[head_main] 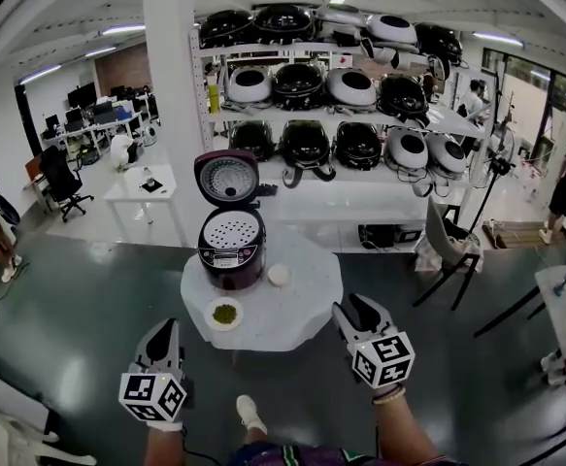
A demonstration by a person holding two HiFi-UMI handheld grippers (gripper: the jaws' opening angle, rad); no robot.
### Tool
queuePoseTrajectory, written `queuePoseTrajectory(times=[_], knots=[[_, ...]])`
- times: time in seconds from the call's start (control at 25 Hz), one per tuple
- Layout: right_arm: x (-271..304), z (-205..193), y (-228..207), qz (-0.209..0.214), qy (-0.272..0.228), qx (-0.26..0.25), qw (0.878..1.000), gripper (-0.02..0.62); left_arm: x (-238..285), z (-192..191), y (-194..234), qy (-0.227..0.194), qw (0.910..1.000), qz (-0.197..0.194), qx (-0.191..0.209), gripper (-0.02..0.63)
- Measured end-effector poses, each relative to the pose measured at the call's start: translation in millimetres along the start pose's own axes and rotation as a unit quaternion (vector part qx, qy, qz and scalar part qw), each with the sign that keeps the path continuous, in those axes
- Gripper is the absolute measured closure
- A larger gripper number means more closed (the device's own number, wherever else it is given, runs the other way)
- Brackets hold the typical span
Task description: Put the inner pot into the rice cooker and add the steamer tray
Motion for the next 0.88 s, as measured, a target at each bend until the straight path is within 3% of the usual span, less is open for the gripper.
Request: queuePoseTrajectory(times=[0.32,0.88], knots=[[-25.2,23.2,7.7,0.002,-0.036,-0.016,0.999,0.468,-8.8,4.2,-17.5,-0.01,0.9999,-0.01,0.002,0.584],[-38.5,27.3,4.5,-0.004,-0.048,-0.02,0.999,0.542,-7.2,3.4,-34.8,-0.017,0.9997,-0.019,0.003,0.584]])
Point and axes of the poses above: the fingertips, and each gripper's own axes: x forward along the fingers, y to its left, z out of its top, the point moved 10 cm from there along -x, backward along the fingers, and after that the axes turned 4 degrees about -y, right-handed, at the moved point
